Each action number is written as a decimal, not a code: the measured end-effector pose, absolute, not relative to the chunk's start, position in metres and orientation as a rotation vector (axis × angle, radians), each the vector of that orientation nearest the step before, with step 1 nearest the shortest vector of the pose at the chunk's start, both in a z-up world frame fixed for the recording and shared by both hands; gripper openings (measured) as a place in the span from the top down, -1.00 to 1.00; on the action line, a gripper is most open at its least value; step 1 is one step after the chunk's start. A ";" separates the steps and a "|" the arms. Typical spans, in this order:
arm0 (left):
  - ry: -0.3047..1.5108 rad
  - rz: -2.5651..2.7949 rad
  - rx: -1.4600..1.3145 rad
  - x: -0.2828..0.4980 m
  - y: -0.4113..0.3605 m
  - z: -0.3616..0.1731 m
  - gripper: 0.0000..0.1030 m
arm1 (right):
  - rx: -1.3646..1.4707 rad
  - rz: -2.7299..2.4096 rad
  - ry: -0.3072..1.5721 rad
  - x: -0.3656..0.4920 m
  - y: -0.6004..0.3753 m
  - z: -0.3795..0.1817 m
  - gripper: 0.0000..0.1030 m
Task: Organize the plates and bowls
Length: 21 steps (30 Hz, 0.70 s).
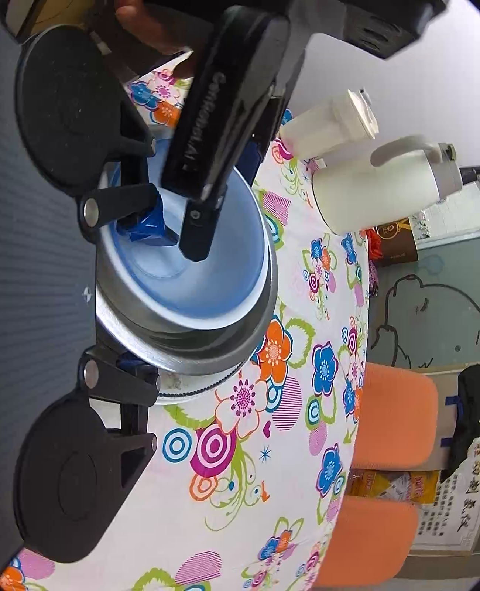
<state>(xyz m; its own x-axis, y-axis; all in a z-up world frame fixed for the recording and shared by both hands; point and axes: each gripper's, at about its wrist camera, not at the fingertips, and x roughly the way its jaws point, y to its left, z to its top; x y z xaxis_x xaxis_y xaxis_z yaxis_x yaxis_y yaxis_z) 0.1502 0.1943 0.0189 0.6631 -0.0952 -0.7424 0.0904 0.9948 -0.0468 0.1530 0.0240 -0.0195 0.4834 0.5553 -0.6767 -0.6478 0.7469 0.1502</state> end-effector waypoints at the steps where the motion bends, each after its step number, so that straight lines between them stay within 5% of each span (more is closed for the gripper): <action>1: 0.814 -0.078 0.010 0.148 0.195 0.023 -0.83 | -0.129 0.733 0.774 0.153 0.024 -0.019 0.17; 11: 0.670 0.008 -0.060 0.145 0.192 0.055 -0.82 | -0.002 0.614 0.637 0.155 -0.008 0.009 0.07; 21: 0.562 0.001 -0.045 0.156 0.111 0.055 -0.82 | 0.127 0.437 0.548 0.167 -0.070 0.018 0.03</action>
<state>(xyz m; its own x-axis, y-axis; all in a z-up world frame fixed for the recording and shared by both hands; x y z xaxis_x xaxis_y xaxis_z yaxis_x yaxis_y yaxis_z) 0.1562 0.1106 0.0549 0.8460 -0.0112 -0.5330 -0.0135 0.9990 -0.0423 0.1667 -0.0702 0.0177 0.7647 0.4341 -0.4763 -0.3674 0.9009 0.2311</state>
